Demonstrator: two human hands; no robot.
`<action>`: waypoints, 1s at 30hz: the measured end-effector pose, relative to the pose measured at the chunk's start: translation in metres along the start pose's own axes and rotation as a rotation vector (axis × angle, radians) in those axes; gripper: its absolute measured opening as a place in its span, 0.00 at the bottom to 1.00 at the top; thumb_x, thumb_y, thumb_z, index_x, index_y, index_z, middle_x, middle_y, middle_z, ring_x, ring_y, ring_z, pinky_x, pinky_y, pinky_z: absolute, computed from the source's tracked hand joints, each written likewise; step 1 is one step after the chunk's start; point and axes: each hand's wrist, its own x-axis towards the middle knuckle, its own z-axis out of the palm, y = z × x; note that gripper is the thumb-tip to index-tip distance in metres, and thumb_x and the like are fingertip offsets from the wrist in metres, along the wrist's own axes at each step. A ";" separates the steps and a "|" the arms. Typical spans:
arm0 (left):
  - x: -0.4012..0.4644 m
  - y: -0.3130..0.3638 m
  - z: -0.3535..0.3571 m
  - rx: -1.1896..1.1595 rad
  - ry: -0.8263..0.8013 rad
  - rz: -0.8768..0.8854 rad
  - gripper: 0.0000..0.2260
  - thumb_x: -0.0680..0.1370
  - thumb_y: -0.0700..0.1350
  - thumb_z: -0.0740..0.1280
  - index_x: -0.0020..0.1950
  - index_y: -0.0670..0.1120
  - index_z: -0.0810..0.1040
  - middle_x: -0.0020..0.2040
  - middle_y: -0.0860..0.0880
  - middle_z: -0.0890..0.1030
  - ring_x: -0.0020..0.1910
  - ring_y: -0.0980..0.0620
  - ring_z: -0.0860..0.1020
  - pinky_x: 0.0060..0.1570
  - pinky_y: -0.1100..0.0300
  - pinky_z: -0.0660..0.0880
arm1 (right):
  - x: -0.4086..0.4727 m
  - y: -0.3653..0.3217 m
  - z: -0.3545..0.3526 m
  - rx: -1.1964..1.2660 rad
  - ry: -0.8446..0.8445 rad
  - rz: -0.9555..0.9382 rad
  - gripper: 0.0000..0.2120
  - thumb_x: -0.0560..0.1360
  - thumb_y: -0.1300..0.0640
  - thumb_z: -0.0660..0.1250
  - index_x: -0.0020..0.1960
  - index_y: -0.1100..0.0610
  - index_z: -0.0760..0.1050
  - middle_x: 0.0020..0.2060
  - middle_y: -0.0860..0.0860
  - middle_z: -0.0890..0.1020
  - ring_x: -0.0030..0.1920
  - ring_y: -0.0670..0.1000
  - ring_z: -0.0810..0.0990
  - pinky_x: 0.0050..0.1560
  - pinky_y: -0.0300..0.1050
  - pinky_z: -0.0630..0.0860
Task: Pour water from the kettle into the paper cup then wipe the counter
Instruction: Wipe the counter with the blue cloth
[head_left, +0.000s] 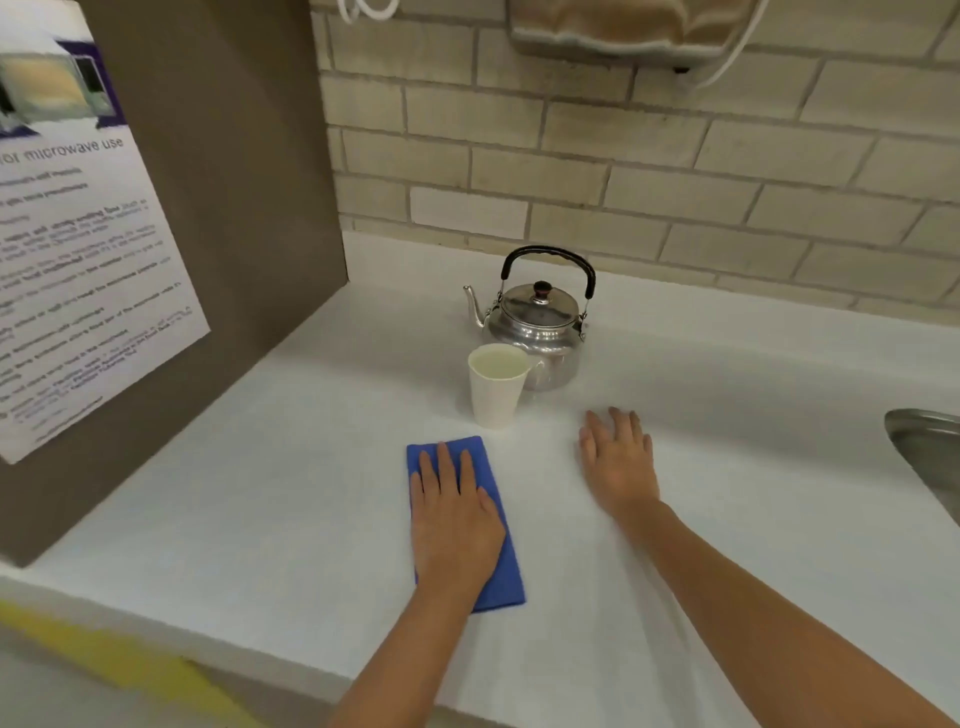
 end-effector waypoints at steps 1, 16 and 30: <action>-0.003 -0.004 -0.002 0.007 -0.005 -0.026 0.26 0.78 0.49 0.39 0.76 0.43 0.49 0.78 0.41 0.49 0.77 0.42 0.47 0.75 0.49 0.44 | -0.001 0.003 -0.002 0.027 -0.019 -0.033 0.22 0.80 0.50 0.50 0.72 0.55 0.61 0.73 0.58 0.61 0.74 0.61 0.53 0.72 0.56 0.54; -0.028 0.169 0.043 -0.030 -0.024 -0.002 0.28 0.77 0.52 0.38 0.75 0.41 0.46 0.77 0.39 0.46 0.76 0.39 0.45 0.74 0.49 0.39 | 0.000 0.114 -0.041 -0.089 -0.187 -0.095 0.21 0.81 0.49 0.47 0.74 0.48 0.55 0.75 0.50 0.57 0.75 0.54 0.52 0.72 0.61 0.51; 0.031 0.199 0.052 -0.013 -0.059 0.050 0.28 0.77 0.52 0.36 0.75 0.40 0.44 0.78 0.39 0.46 0.77 0.41 0.45 0.75 0.49 0.42 | 0.011 0.127 -0.048 -0.068 -0.120 -0.161 0.30 0.74 0.42 0.36 0.69 0.44 0.64 0.73 0.51 0.63 0.73 0.54 0.58 0.69 0.61 0.56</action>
